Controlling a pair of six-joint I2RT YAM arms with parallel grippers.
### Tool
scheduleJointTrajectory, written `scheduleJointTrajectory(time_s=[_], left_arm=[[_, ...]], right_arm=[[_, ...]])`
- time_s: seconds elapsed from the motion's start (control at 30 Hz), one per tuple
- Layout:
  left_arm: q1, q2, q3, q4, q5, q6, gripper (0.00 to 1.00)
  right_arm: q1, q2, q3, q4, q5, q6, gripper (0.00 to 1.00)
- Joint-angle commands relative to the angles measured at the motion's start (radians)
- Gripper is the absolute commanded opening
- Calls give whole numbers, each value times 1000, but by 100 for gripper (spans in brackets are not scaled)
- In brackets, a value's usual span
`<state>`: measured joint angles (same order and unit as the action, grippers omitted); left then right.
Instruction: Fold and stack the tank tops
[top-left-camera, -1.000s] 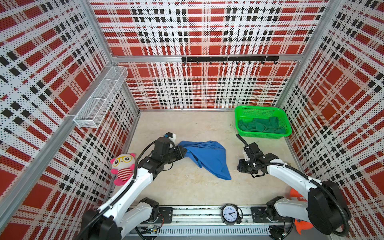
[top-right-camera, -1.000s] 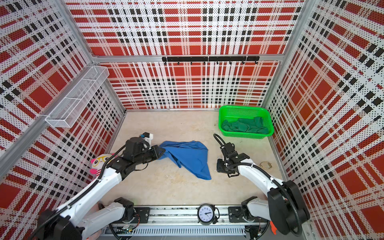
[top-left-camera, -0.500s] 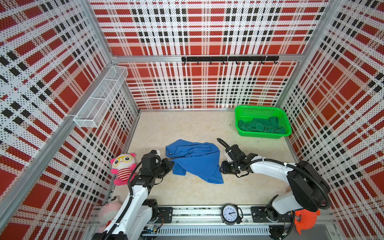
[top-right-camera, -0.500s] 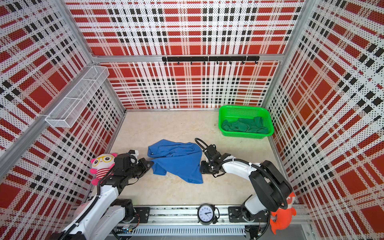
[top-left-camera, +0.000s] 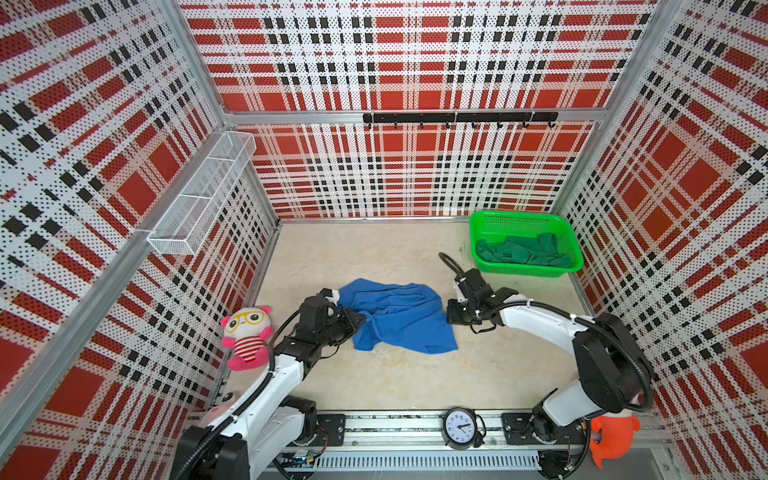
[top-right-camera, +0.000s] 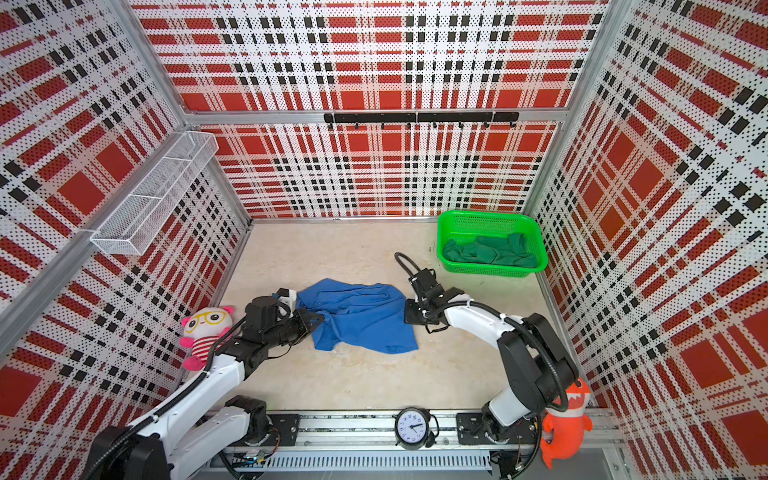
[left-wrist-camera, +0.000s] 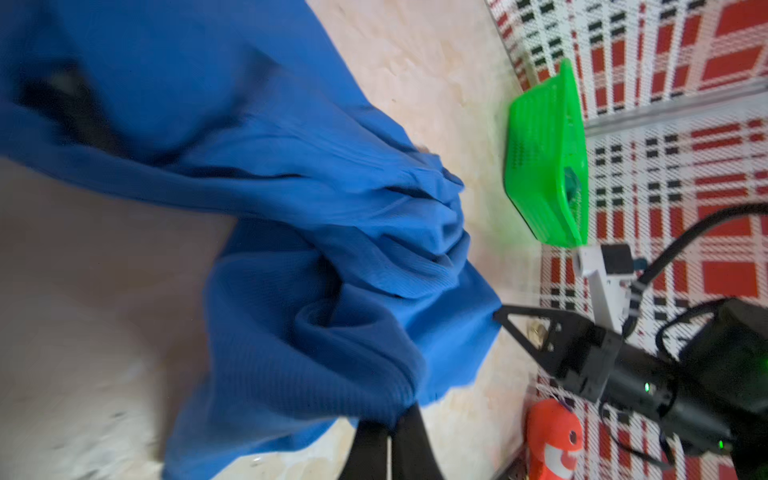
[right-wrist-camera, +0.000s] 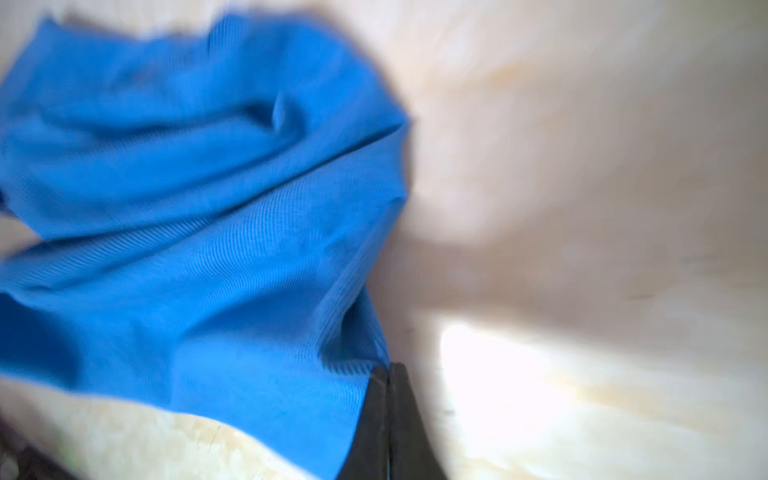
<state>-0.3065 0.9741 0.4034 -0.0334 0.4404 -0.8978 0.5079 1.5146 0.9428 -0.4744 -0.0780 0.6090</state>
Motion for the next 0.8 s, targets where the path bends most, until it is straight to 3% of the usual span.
scheduleJointTrajectory(time_s=[0.0, 0.17, 0.33, 0.43, 0.5, 0.57, 0.67, 0.77], left_arm=[[-92, 33, 52, 262, 29, -131, 0], [-91, 21, 58, 167, -14, -64, 0], [26, -97, -100, 114, -11, -72, 0], [76, -144, -169, 83, -20, -74, 0], [91, -159, -202, 88, -21, -88, 0], [95, -157, -218, 93, -22, -90, 0], [103, -133, -225, 90, -17, -74, 0], [120, -116, -225, 86, -16, -51, 0]], right_arm=[[-91, -85, 84, -168, 100, -163, 0], [-83, -21, 262, -356, 138, -283, 0], [118, 106, 316, -430, 253, -221, 0], [206, 122, 285, -415, 201, -173, 0], [202, 70, 227, -372, 148, -148, 24], [179, 19, 179, -338, 101, -140, 37], [115, -34, 102, -293, 17, -142, 40], [38, -72, 30, -281, 7, -198, 37]])
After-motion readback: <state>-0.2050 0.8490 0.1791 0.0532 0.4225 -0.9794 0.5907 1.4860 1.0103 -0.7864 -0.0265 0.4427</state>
